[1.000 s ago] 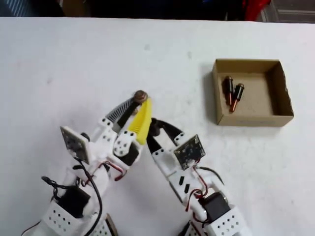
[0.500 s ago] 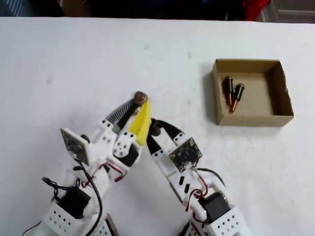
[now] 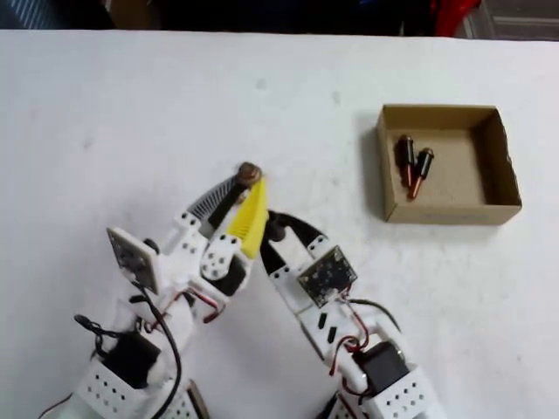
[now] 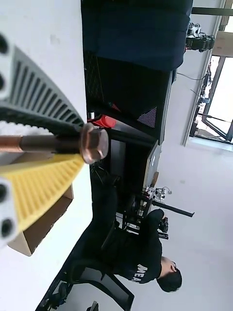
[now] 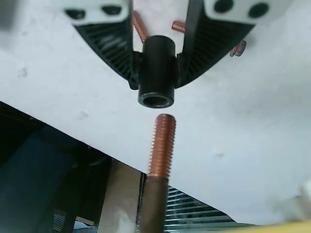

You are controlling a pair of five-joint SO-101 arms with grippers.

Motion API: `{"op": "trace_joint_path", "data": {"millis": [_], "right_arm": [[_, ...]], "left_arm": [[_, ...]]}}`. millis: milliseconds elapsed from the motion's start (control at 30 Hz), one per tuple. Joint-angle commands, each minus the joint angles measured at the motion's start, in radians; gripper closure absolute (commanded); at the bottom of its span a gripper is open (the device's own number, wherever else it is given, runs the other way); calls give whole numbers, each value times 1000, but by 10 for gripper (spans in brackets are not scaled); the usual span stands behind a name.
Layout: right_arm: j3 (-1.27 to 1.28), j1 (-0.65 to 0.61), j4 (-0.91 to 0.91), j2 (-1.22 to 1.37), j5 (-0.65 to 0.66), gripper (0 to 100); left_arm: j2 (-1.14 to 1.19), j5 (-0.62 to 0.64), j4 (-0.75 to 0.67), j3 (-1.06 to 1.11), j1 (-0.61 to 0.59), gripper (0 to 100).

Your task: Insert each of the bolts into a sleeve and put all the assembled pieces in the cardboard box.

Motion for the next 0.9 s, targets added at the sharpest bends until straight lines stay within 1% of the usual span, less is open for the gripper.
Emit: {"op": "trace_joint_path", "data": {"millis": [0, 233, 433, 700, 867], "right_arm": [[6, 7, -27, -10, 14, 981], [5, 4, -27, -10, 21, 981], [2, -41, -27, -12, 23, 981], [2, -35, -28, -12, 23, 981], [2, -35, -28, -12, 21, 981]], "left_arm": [[-18, 12, -38, -6, 5, 980], [-18, 12, -38, -5, 5, 980], [-18, 12, -38, -5, 5, 980], [-19, 9, -32, -5, 4, 980], [-22, 6, -40, 49, 4, 980]]}}
